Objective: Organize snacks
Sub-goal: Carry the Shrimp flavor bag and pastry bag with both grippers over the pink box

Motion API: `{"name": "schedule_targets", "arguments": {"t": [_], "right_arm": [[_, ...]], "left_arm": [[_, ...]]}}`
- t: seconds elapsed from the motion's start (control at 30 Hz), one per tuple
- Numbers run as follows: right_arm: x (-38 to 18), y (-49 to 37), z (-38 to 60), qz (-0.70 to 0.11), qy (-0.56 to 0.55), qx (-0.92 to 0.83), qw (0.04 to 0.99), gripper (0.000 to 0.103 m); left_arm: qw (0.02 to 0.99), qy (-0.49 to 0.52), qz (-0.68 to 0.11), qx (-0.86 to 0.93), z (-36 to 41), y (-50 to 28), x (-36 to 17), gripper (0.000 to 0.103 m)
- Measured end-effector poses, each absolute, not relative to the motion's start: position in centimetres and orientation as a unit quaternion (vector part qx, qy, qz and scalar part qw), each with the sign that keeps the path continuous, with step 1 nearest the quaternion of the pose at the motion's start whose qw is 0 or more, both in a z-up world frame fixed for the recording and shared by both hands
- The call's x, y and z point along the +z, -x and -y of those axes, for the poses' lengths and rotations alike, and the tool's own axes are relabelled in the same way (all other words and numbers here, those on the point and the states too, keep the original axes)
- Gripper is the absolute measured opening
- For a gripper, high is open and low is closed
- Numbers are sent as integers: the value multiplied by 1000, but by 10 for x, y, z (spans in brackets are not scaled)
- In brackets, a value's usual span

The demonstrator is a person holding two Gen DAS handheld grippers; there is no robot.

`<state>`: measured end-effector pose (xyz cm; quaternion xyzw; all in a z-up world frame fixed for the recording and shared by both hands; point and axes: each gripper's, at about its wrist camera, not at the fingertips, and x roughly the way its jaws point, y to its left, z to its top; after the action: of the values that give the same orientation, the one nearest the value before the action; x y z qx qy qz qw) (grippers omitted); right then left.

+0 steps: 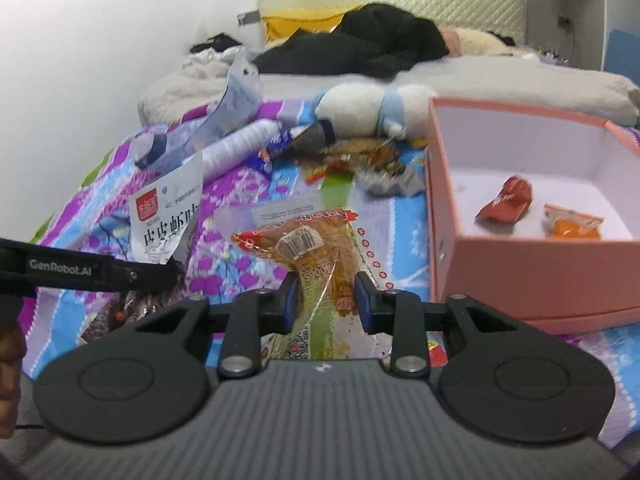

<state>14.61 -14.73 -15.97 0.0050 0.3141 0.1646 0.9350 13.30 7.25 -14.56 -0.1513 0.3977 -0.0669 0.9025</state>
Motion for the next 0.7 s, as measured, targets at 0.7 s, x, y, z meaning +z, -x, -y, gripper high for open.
{"name": "schedule_targets", "arguments": {"t": [0.7], "right_arm": [[-91,-94,225,-269,-27,72,960,33]], "left_arm": [[910,137,-349,-173,29,-127,-71,50]]}}
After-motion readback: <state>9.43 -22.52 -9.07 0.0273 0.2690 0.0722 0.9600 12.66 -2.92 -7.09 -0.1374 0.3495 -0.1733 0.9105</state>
